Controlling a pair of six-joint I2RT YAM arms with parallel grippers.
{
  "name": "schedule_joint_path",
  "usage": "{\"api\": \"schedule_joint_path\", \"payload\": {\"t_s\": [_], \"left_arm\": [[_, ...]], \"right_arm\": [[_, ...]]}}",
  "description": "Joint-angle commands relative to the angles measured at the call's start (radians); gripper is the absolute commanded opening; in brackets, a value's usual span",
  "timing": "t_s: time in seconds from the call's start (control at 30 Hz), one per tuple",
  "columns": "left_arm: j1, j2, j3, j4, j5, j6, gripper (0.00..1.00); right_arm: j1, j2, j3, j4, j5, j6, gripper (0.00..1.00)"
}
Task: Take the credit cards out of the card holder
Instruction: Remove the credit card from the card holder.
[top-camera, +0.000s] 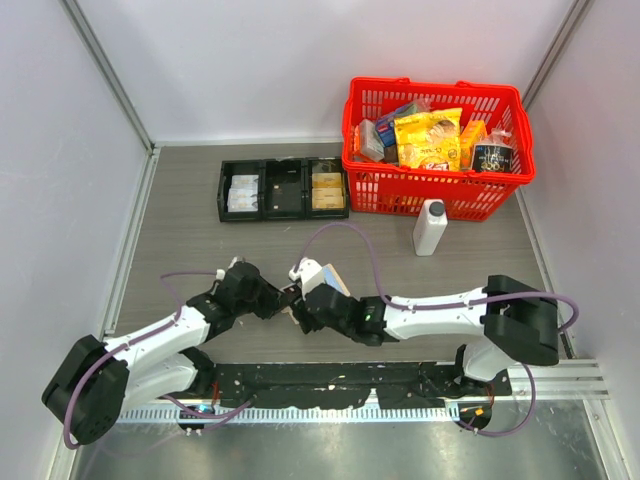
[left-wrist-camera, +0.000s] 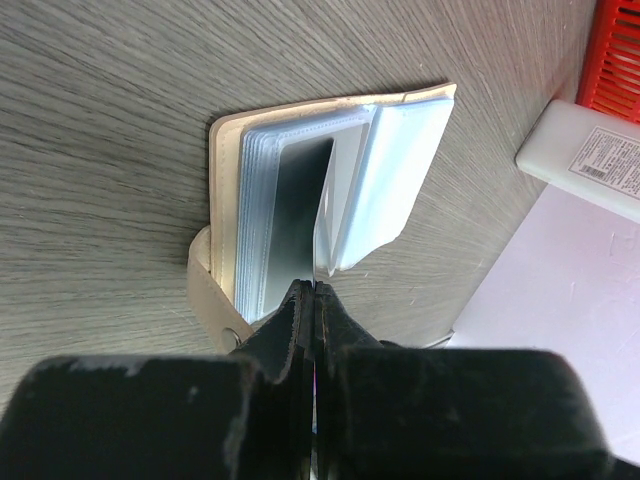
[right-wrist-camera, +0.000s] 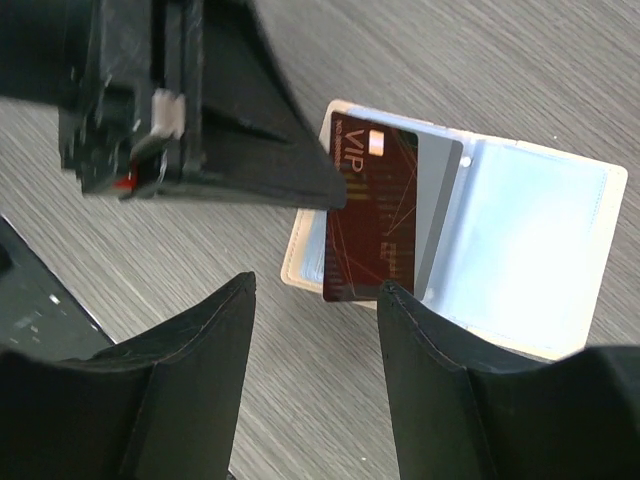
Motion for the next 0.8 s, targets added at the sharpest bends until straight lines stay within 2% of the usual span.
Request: {"api": "schedule_joint_path", "payload": {"t_s": [0.0,0.3,0.63,0.77], "left_arm": [[-0.001,0.001,0.037,-0.003,0.004,0.007,0.0],[-0.003,-0.004,0.044,-0.014,0.004,0.013,0.0],[-0.001,0.002,0.051,-0.014,0.007,0.012,0.0],[-0.001,-0.002,0.054,-0.012,0.012,0.015,0.0]], "right_arm": [[0.061,0.03,0.038,0.0,0.116,-0.172,0.56],[0.081,0.089,0.046,0.033,0.182,-0.261,0.48],[0.101,0.174,0.077,0.069,0.222,-0.314,0.45],[0.11,0.197,0.08,0.088,0.289,-0.342,0.31]]}}
